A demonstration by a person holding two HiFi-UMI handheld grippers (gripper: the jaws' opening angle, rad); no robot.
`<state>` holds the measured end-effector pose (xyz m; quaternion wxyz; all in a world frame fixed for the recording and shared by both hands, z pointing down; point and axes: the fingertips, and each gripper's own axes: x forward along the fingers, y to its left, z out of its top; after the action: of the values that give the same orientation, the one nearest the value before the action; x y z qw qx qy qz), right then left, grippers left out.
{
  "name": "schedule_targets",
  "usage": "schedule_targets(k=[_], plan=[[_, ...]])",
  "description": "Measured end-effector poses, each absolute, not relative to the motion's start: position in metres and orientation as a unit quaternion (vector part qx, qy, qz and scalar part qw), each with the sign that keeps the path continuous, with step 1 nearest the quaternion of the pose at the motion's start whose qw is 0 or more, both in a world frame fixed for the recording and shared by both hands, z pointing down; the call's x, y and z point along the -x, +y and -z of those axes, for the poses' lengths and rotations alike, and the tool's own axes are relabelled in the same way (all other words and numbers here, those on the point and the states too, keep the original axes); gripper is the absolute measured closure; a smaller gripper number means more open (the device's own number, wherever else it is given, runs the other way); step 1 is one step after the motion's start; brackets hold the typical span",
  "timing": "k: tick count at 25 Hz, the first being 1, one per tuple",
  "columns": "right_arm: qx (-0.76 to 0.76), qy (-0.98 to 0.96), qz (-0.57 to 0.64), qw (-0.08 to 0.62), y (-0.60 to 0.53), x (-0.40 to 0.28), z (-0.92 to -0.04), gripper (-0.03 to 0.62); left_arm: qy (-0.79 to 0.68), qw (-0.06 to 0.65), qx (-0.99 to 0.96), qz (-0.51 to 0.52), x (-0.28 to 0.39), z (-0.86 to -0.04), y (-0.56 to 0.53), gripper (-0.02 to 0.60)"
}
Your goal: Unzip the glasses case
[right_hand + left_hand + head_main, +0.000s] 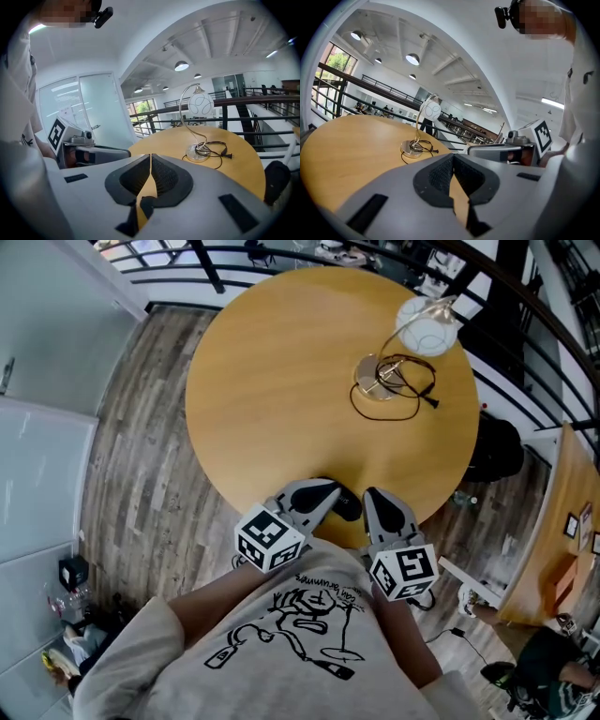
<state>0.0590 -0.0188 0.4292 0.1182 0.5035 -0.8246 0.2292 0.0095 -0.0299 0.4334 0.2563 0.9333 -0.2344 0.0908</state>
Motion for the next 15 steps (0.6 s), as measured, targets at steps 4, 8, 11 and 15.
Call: schedule_targets(k=[4, 8, 11, 15], plan=[[-0.455, -0.848, -0.212, 0.170, -0.024, -0.074, -0.442, 0.568, -0.222, 0.264, -0.930, -0.126, -0.023, -0.454, -0.026, 0.573], [-0.388, -0.861, -0.188, 0.268, -0.014, -0.081, -0.482, 0.568, -0.210, 0.262, -0.926, -0.173, -0.035, -0.487, -0.018, 0.572], [-0.329, -0.853, -0.184, 0.360, 0.005, -0.086, -0.537, 0.566, -0.203, 0.259, -0.920, -0.214, -0.038, -0.521, -0.014, 0.572], [-0.256, -0.828, -0.194, 0.460, 0.037, -0.095, -0.609, 0.566, -0.190, 0.274, -0.907, -0.256, -0.041, -0.564, -0.009, 0.574]])
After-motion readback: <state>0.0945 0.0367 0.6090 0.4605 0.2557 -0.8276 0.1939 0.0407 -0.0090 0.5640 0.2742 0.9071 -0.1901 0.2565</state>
